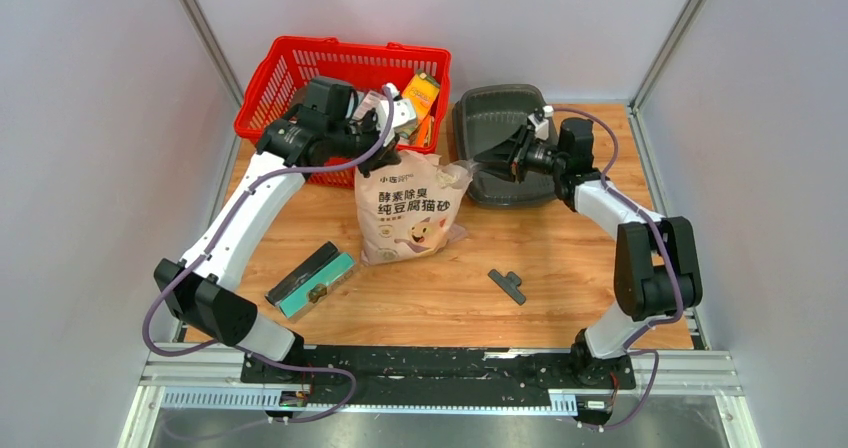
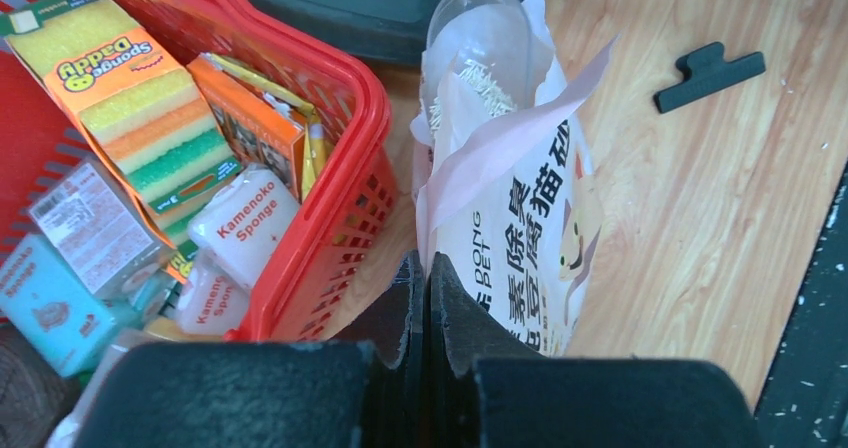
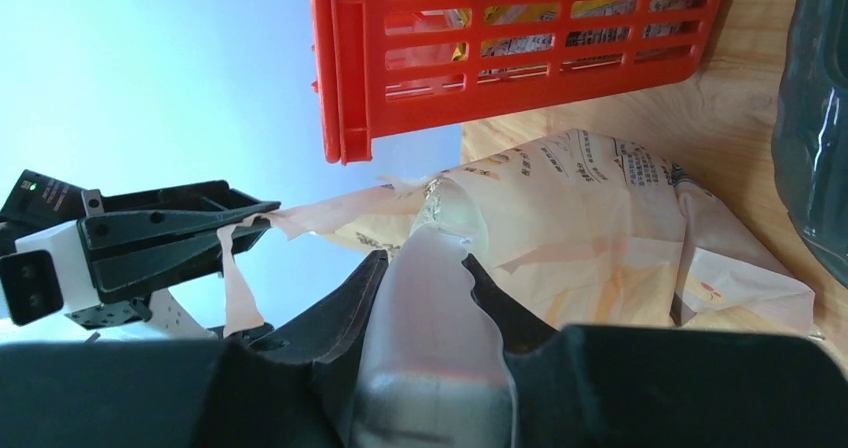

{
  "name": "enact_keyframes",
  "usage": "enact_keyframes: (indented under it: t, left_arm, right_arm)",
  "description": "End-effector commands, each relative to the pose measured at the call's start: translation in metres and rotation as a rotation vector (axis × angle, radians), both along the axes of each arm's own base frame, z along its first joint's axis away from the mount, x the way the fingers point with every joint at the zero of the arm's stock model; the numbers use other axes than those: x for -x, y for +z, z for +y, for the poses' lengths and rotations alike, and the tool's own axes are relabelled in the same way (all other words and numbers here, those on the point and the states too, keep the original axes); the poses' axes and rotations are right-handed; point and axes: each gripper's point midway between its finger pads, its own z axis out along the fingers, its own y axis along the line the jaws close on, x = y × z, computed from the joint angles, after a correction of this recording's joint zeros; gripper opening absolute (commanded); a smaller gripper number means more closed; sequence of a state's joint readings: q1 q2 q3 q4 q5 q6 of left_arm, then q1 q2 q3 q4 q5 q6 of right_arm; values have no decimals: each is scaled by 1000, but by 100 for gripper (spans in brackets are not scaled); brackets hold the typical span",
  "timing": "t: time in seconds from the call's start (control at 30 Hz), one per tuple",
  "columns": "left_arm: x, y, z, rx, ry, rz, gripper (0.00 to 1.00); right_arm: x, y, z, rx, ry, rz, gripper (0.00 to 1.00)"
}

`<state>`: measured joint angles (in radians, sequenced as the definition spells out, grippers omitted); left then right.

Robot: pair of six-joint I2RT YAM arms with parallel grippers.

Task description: Fill the litter box with clean litter

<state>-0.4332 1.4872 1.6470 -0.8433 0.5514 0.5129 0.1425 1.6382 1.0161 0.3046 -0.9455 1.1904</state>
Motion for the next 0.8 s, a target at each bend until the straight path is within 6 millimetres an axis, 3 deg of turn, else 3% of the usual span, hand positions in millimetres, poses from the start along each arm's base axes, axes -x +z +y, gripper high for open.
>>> enact_keyframes:
  t: [0.0,0.2,0.37,0.57,0.77]
  left_arm:
    - [-7,81,-3,61,-45,-333,0]
    - [-4,76,-4,21,-49,-368,0]
    - [0,82,-1,12,-42,-401,0]
    - [4,83,2,9,-48,-419,0]
    - [7,90,-5,71,-48,-395,0]
  right_arm:
    - [14,30,-5,-30,92,-92,0]
    - [30,39,-11,-50,190,-166,0]
    - [34,30,-21,-62,209,-164,0]
    - [34,44,-33,-113,168,-227,0]
    - [37,27,-33,-90,173,-175,0]
